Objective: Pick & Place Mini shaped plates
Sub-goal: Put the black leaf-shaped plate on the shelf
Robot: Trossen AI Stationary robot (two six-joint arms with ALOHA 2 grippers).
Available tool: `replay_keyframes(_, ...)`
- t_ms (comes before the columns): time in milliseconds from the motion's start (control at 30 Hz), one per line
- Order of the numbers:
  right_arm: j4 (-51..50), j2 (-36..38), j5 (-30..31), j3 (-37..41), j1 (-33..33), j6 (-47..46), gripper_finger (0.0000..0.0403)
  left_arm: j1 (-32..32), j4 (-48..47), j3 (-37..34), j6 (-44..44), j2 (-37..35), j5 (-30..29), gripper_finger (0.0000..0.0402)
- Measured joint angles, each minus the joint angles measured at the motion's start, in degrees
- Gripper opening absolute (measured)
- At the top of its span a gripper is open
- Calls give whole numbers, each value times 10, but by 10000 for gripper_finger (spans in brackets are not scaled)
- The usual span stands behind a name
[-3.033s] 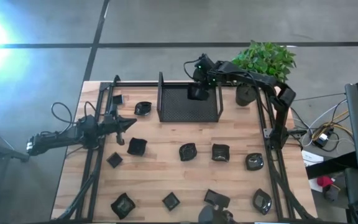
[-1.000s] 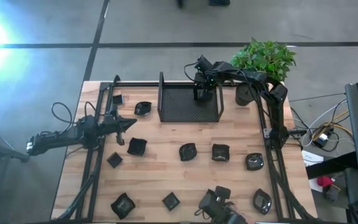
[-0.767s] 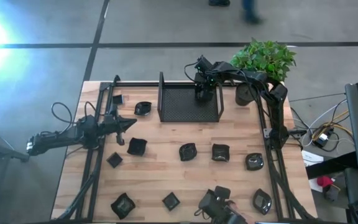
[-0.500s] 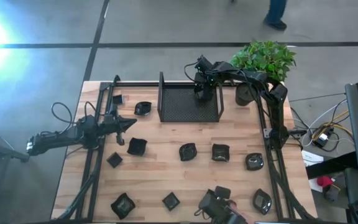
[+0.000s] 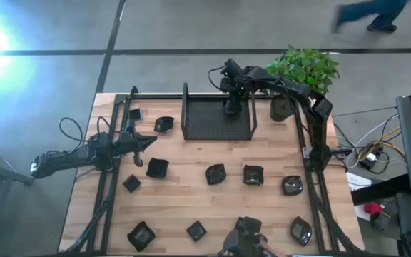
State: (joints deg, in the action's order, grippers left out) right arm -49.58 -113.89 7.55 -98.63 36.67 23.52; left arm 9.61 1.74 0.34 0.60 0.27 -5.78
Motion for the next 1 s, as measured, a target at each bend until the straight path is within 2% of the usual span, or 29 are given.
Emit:
replay_keyframes(400, 3, 65, 0, -14, -59, -31, 38, 0, 0, 0, 0, 0, 0, 0)
replay_keyframes(1000, 4, 119, -1, -14, -139, -34, 38, 0, 0, 0, -2, 0, -6, 0)
